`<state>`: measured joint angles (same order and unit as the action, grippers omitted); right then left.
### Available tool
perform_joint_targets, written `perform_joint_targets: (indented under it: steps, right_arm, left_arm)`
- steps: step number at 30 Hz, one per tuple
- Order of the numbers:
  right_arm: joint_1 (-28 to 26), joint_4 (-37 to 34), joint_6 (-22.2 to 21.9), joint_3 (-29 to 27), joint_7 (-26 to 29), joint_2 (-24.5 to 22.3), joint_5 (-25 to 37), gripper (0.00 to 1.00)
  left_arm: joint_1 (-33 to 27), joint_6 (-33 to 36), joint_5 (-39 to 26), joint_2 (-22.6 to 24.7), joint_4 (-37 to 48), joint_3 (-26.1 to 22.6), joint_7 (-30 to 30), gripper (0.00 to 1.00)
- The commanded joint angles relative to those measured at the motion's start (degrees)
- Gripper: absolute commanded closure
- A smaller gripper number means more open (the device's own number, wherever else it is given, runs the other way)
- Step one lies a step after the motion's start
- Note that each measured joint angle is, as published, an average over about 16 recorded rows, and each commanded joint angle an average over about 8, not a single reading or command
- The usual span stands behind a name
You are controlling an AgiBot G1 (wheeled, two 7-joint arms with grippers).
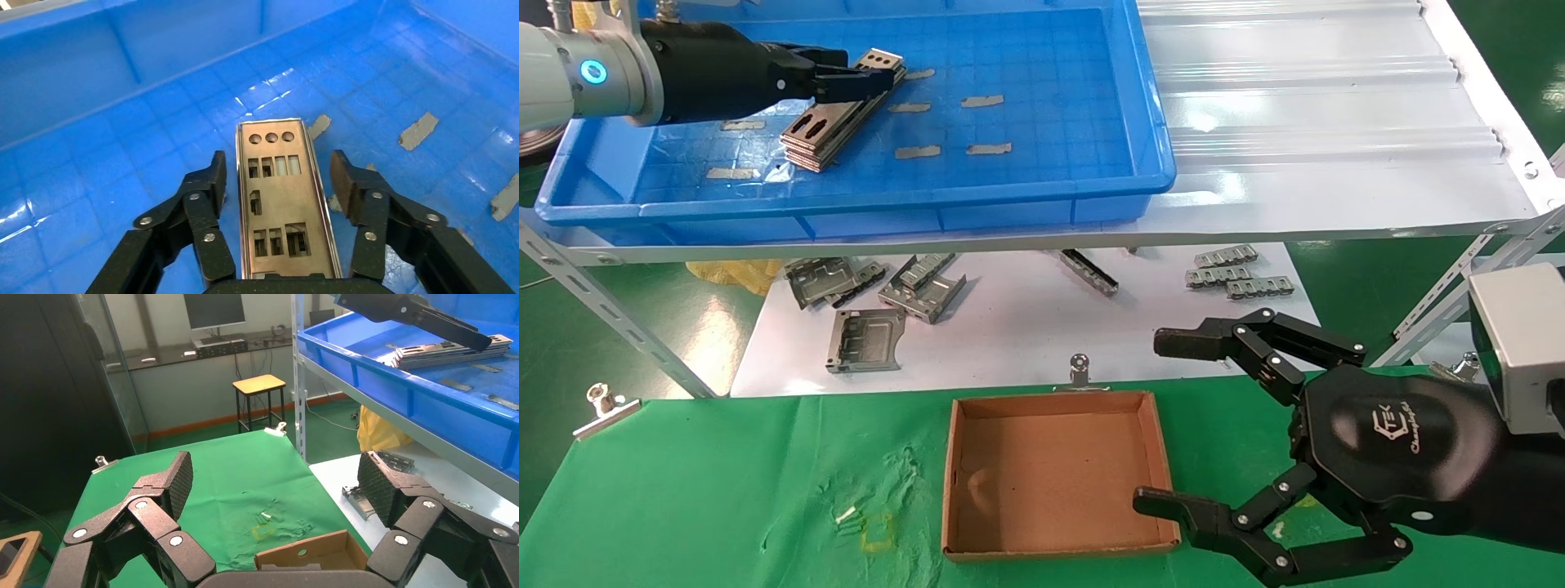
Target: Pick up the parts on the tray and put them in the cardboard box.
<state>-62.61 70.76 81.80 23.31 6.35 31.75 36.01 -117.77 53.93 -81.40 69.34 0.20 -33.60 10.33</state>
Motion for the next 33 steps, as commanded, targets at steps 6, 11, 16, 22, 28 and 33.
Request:
perform_joint_targets:
  steps: [6, 11, 16, 22, 28, 33]
  right_arm:
    - [0.0, 0.0, 0.0, 0.0, 0.0, 0.0, 0.0, 0.00]
    - [0.0, 0.0, 0.0, 0.0, 0.0, 0.0, 0.0, 0.00]
    - [0.0, 0.0, 0.0, 0.0, 0.0, 0.0, 0.0, 0.00]
    - [0.0, 0.0, 0.0, 0.0, 0.0, 0.0, 0.0, 0.00]
    - [0.0, 0.0, 0.0, 0.0, 0.0, 0.0, 0.0, 0.00]
    - [0.0, 0.0, 0.0, 0.0, 0.0, 0.0, 0.0, 0.00]
  left_arm:
    - [0.2, -0.1, 0.3, -0.2, -0.2, 0.2, -0.3, 1.00]
    - [0.1, -0.2, 0.1, -0.1, -0.2, 0.1, -0.2, 1.00]
    - [0.1, -0.7, 0.0, 0.0, -0.1, 0.0, -0.2, 1.00]
    - [0.0, -1.3, -0.2, 0.1, 0.0, -0.1, 0.0, 1.00]
    - [0.0, -1.4, -0.1, 0.0, -0.2, -0.1, -0.1, 1.00]
    - [-0.2, -0.7, 0.4, -0.3, -0.5, 0.3, -0.3, 1.00]
